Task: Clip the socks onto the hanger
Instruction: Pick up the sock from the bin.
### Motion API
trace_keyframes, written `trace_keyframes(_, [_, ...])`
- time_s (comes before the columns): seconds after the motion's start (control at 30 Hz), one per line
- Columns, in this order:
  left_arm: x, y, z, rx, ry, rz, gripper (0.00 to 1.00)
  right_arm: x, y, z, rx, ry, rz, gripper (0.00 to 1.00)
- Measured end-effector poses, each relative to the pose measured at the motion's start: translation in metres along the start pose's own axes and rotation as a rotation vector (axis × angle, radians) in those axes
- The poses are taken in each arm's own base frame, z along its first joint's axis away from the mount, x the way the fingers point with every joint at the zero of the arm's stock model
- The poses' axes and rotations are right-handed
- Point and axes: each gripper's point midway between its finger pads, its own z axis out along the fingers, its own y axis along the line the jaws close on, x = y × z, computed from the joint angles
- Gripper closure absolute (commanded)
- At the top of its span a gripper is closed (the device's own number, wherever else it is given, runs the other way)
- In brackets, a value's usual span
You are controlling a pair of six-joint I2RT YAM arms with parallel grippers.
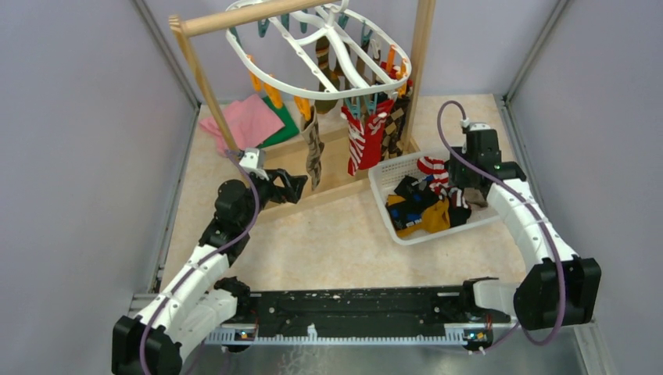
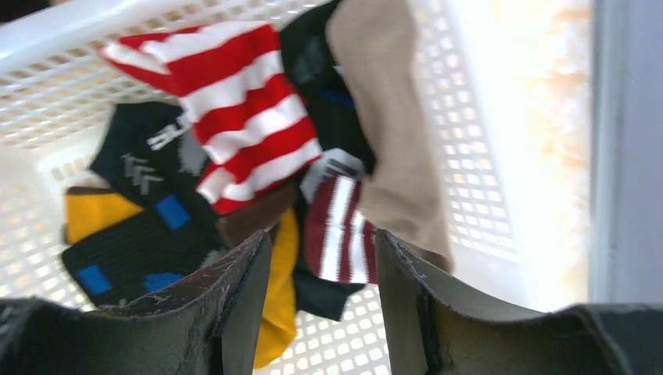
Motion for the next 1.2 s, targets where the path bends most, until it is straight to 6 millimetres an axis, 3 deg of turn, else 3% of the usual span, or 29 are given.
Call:
trace_keyframes(0.17, [0.006, 0.001, 0.003, 0.001, 0.020, 0.001, 0.01, 0.009, -0.026, 0.005, 0.121, 0.026, -0.007, 0.47])
trace_keyframes(0.43, [0.005, -0.001, 0.003, 0.013, 0.018, 0.008, 0.01, 0.032, -0.057, 0.051, 0.247, 0.142, 0.036, 0.52])
trace_keyframes(0.47, [0.005, -0.001, 0.003, 0.013, 0.018, 0.009, 0.01, 0.033, -0.057, 0.057, 0.256, 0.145, 0.036, 0.57])
trace_keyframes(0.57, [0.004, -0.001, 0.002, 0.014, 0.015, 0.009, 0.01, 0.029, -0.058, 0.064, 0.261, 0.131, 0.038, 0.93])
trace_keyframes(0.6, [0.004, -0.001, 0.002, 0.014, 0.014, 0.010, 0.01, 0.027, -0.057, 0.064, 0.260, 0.122, 0.038, 1.00])
trace_keyframes(0.73, [0.001, -0.002, 0.001, 0.019, 0.006, 0.011, 0.01, 0.017, -0.056, 0.060, 0.246, 0.082, 0.051, 1.00])
trace_keyframes(0.8, [-0.001, -0.003, 0.000, 0.022, -0.001, 0.014, 0.01, 0.006, -0.053, 0.048, 0.218, 0.038, 0.055, 1.00])
trace_keyframes(0.87, [-0.005, -0.005, -0.002, 0.030, -0.011, 0.020, 0.01, -0.017, -0.048, 0.024, 0.171, -0.049, 0.061, 1.00])
trace_keyframes(1.07, [-0.012, -0.015, -0.004, 0.074, -0.025, 0.032, 0.01, -0.118, -0.035, -0.090, 0.023, -0.472, 0.099, 1.00])
trace_keyframes(1.13, [-0.013, -0.019, -0.005, 0.098, -0.024, 0.036, 0.01, -0.139, -0.027, -0.123, -0.044, -0.587, 0.096, 1.00])
trace_keyframes(1.2, [-0.016, -0.025, -0.005, 0.130, -0.028, 0.040, 0.01, -0.150, -0.017, -0.141, -0.109, -0.646, 0.084, 1.00])
